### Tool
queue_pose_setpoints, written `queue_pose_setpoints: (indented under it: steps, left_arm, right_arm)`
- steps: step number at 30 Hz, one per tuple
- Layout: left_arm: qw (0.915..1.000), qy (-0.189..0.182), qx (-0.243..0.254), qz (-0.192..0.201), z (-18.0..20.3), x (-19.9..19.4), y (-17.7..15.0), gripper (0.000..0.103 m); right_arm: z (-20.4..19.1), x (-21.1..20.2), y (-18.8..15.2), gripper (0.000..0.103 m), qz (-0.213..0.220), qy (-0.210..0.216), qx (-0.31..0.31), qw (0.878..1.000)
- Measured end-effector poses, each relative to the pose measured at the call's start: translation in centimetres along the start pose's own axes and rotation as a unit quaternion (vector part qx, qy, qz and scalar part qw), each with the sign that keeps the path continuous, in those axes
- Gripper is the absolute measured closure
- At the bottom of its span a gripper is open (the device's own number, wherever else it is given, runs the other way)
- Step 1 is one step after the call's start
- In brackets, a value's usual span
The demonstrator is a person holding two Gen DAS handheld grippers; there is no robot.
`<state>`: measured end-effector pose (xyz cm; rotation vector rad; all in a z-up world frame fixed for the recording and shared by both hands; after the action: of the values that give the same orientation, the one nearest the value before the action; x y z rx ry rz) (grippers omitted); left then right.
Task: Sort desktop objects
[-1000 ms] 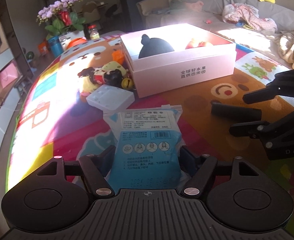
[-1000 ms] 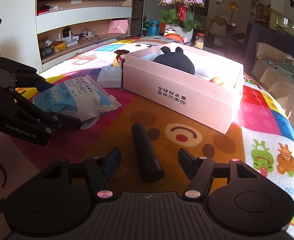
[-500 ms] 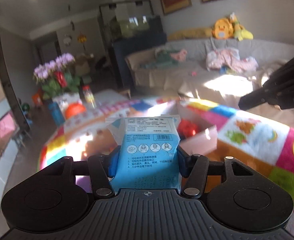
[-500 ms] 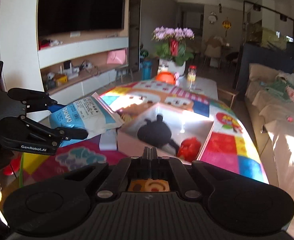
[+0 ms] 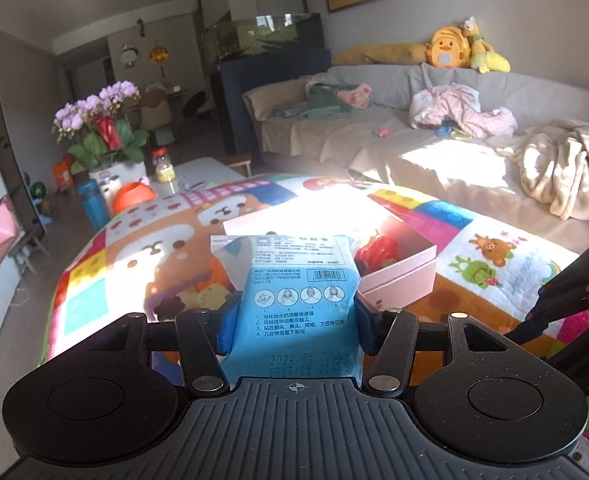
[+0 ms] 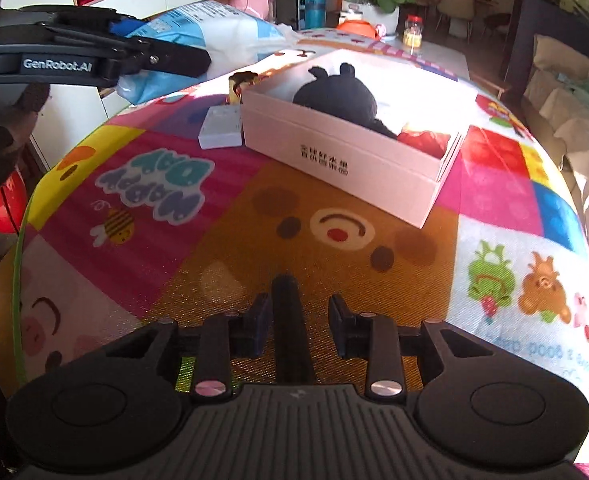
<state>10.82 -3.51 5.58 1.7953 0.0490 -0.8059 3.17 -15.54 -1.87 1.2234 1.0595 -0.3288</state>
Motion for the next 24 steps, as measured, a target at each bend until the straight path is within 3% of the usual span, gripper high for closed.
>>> queue_pose_setpoints:
  steps: [4,8,12,18,21,24]
  left_arm:
    - [0.9999,-0.006,0.001,-0.008,-0.3,-0.3,-0.8,0.043]
    - [0.9999,-0.006,0.003,-0.014,-0.6,-0.1,-1.1,0.043]
    - [0.9999,-0.01,-0.011,0.004,-0.9,0.2,0.6,0.043]
    - [0.996,-0.026,-0.027,0.081,-0.4,1.4,7.8,0.043]
    - [0.9952,-0.027,-0.022,0.091,0.4,4.8,10.8,0.028]
    - [0.9959,-0.013,-0.05,0.073,-0.8,7.2,11.1,0.015]
  right_arm:
    - [-1.2,0.5,-0.8,0.085,-0.016,0.02,-0.027,0.999]
    - [-1.1,-0.9,-0.8,0.085,-0.005,0.005,-0.031,0.999]
    - [0.7,-4.4,1.7,0.085,0.05,0.006,0.008,0.999]
    - [3.7,-11.0,7.7,0.085,0.162,-0.015,0.037,0.986]
    - [5.3,-12.8,10.6,0.085,0.208,-0.034,0.048,0.976]
    - [6.7,-13.3,12.8,0.085,0.229,-0.052,0.06,0.97]
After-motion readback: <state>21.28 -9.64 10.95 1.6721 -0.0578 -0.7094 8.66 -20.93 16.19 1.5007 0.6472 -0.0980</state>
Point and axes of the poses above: each gripper's, at about its wrist camera, not at the fingertips, and x roughly the way its jaws point, z to its right, y to its top, the point moved 10 cm from there along x, roughly the way its jaws point, and after that the axes turned 1 degree about -z, right-handed, at the moved point
